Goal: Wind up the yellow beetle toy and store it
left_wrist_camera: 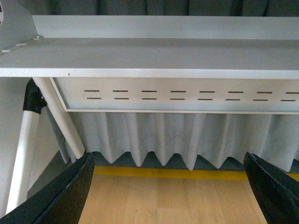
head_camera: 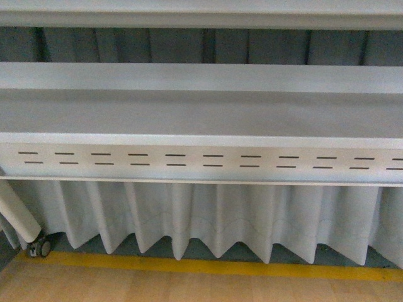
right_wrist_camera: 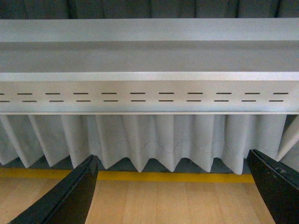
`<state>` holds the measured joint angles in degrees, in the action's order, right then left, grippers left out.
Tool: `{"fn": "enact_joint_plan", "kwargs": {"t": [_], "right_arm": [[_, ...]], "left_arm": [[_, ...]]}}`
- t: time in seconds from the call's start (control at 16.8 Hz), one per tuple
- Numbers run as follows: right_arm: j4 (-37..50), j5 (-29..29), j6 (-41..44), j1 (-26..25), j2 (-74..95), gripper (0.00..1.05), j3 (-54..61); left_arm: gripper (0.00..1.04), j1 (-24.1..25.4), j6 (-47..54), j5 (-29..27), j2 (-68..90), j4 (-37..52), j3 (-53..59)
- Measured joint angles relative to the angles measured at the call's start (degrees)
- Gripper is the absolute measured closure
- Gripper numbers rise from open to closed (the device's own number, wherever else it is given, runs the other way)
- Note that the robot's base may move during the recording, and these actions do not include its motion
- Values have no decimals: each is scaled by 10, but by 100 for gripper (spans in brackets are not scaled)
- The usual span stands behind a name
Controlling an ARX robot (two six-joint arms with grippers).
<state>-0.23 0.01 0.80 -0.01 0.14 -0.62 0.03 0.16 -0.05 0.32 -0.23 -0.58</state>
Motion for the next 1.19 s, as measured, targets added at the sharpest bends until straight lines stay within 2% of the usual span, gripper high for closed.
{"fn": "enact_joint_plan", "kwargs": {"t": [1.19], "right_arm": [[0,0,0,0,0,7,0]], "left_arm": [[7,0,0,1,0,0,0]]}}
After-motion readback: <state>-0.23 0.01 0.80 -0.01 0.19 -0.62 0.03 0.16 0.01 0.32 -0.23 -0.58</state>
